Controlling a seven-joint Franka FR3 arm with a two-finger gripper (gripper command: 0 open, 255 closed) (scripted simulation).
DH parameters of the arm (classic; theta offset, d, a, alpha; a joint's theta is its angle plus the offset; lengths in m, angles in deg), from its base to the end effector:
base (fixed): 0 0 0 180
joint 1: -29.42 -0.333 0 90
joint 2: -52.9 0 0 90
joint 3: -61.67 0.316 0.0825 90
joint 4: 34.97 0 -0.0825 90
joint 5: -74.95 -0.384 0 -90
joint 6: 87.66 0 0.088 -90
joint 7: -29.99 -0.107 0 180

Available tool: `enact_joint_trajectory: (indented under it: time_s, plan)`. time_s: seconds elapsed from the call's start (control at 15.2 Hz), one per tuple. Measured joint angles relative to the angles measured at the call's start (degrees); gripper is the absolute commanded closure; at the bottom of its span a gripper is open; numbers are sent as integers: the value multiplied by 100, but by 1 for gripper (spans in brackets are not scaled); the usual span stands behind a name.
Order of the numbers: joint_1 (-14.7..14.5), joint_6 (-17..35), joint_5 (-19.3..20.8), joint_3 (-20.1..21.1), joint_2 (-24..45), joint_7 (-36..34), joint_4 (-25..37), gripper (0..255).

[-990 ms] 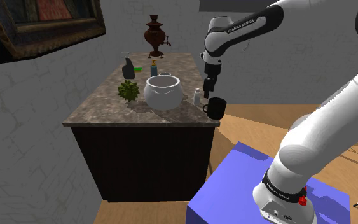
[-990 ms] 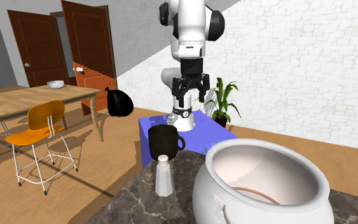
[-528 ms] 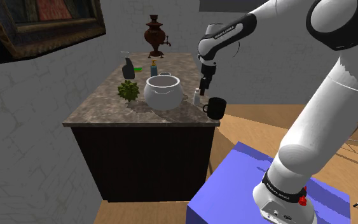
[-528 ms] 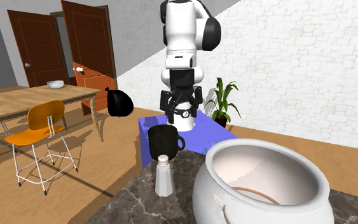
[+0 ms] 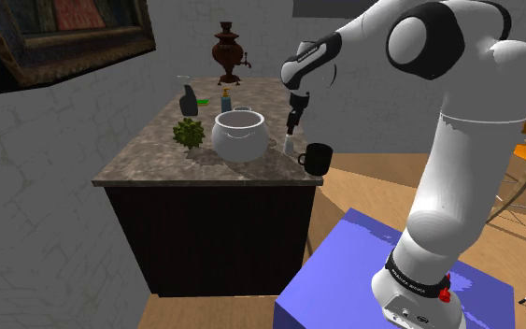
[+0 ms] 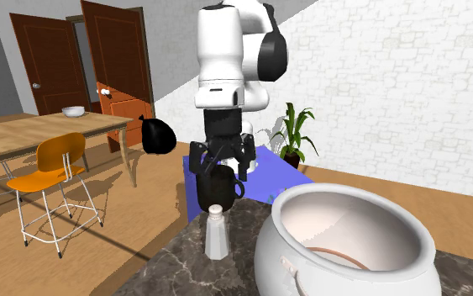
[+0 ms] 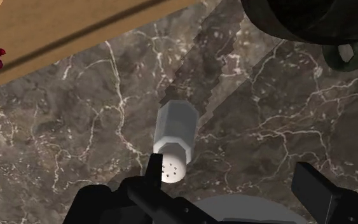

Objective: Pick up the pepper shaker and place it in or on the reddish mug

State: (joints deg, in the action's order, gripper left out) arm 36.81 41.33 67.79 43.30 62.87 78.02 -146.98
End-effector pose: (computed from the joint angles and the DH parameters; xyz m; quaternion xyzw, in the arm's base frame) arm 0.5495 -0.2538 0.4062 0.9844 0.1612 0.0674 0.0206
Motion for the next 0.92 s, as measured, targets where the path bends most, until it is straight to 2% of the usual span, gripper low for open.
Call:
enact_joint_trajectory:
  time_s: [0.13, 0.26, 0.92]
  plan:
    - [116, 11, -198, 10, 414, 230, 475, 0]
    - [182, 68, -301, 27, 628, 345, 666, 0]
    - [242, 454, -487, 102, 1024, 473, 671, 0]
